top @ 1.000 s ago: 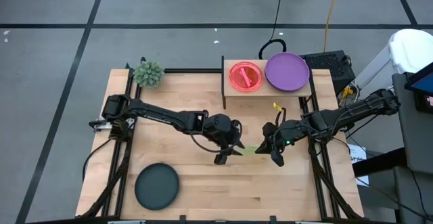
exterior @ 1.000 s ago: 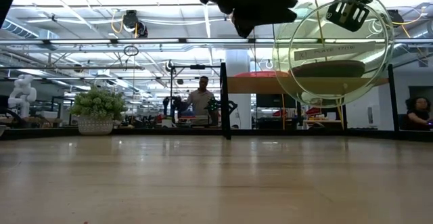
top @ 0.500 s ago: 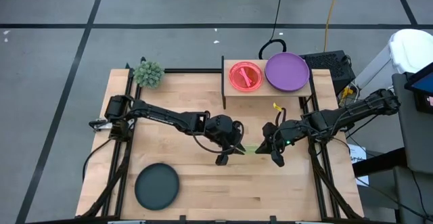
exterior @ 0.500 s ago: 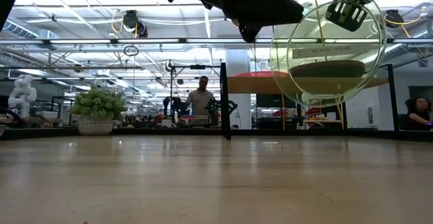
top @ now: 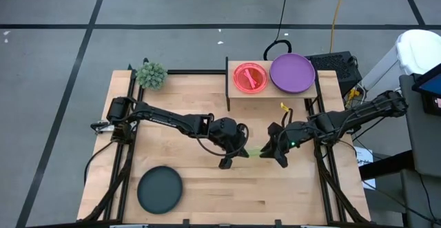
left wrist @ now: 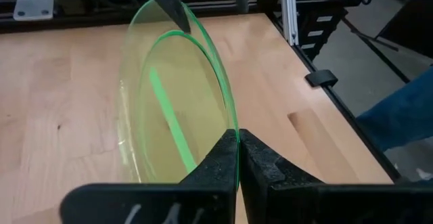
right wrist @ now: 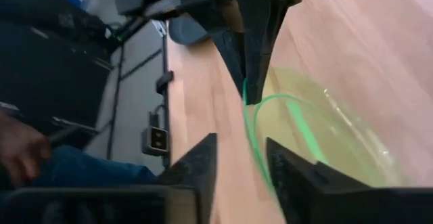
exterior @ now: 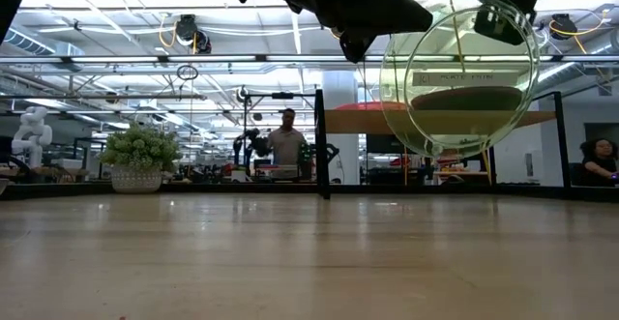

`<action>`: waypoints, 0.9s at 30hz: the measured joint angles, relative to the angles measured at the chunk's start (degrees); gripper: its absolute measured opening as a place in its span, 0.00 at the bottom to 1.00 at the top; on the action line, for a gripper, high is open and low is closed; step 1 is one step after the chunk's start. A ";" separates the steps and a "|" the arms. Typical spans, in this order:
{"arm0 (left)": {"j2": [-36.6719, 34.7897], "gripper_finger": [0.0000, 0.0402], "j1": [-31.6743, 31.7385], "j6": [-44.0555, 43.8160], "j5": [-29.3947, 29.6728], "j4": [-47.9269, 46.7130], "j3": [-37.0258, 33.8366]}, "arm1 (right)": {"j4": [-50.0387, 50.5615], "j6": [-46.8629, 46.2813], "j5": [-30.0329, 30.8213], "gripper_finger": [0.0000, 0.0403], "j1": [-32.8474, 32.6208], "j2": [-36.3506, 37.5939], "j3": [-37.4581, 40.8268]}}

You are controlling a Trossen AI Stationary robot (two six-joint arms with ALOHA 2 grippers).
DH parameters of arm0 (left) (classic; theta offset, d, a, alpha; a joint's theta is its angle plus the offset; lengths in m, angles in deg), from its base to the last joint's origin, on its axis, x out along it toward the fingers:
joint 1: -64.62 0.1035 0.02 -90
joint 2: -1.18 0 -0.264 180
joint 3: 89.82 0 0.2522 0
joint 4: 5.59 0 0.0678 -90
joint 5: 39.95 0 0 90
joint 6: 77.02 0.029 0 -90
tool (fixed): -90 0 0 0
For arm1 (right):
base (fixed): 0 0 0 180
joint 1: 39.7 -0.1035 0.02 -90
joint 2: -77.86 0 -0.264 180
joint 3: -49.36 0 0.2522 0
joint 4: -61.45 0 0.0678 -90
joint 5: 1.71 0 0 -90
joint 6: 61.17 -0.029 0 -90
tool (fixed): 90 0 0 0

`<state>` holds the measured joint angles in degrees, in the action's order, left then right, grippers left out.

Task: Place and stack plates onto a shelf
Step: Stack the green plate on the pink plate on the shelf

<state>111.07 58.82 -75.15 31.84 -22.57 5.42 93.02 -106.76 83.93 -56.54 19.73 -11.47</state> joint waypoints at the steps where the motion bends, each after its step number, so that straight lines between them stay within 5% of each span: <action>1: 0.00 0.01 0.00 -0.28 0.02 -0.10 0.00 | -0.03 -1.55 -0.03 0.32 0.00 0.34 0.00; 11: 0.00 0.01 0.00 -0.69 -0.72 -0.07 0.00 | 0.43 -8.14 1.79 0.58 0.00 6.71 0.02; 27: -5.23 0.01 -2.34 3.47 0.42 -5.91 1.49 | 5.30 -1.74 13.84 0.52 0.00 11.82 0.07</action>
<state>105.84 56.48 -71.68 32.26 -28.49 6.90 98.32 -108.50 97.77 -56.54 31.55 -11.41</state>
